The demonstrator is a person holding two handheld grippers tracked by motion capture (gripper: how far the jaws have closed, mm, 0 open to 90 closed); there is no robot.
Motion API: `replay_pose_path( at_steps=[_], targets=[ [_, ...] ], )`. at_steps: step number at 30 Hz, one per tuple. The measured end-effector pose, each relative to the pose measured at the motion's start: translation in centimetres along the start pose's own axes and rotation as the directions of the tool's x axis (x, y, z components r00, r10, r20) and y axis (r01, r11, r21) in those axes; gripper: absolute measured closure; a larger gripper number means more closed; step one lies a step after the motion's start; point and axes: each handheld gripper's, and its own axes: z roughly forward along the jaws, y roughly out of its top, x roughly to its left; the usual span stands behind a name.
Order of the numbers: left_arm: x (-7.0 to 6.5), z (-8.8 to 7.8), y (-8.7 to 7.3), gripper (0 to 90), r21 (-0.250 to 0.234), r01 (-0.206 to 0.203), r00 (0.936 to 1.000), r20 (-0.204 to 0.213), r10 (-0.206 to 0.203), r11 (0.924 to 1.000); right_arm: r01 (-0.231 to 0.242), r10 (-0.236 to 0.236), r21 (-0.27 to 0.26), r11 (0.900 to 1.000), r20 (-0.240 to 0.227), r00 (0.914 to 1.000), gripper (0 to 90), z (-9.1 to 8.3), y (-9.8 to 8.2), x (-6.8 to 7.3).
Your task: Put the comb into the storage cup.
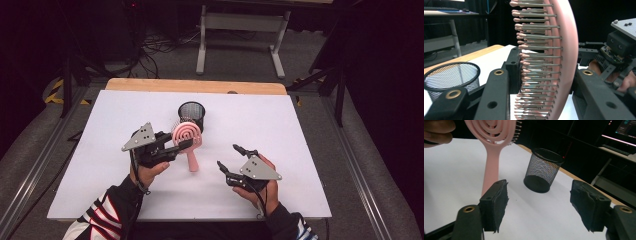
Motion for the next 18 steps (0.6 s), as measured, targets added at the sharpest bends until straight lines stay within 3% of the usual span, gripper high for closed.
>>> replay_pose_path(
  at_steps=[11,18],
  targets=[
    [0.9,-1.3,0.1,62.6,-0.008,0.000,0.9993,-0.038,0.000,1.0000,-0.015,0.016,-0.014,1.000,0.059,0.9981,18.6,-0.5,-0.5,-0.9],
    [1.2,-2.0,0.4,62.6,-0.012,-0.007,0.9981,-0.062,0.007,0.9999,-0.019,0.020,-0.012,1.000,0.054,0.9984,9.4,-0.8,-0.7,-1.0]
  ],
)
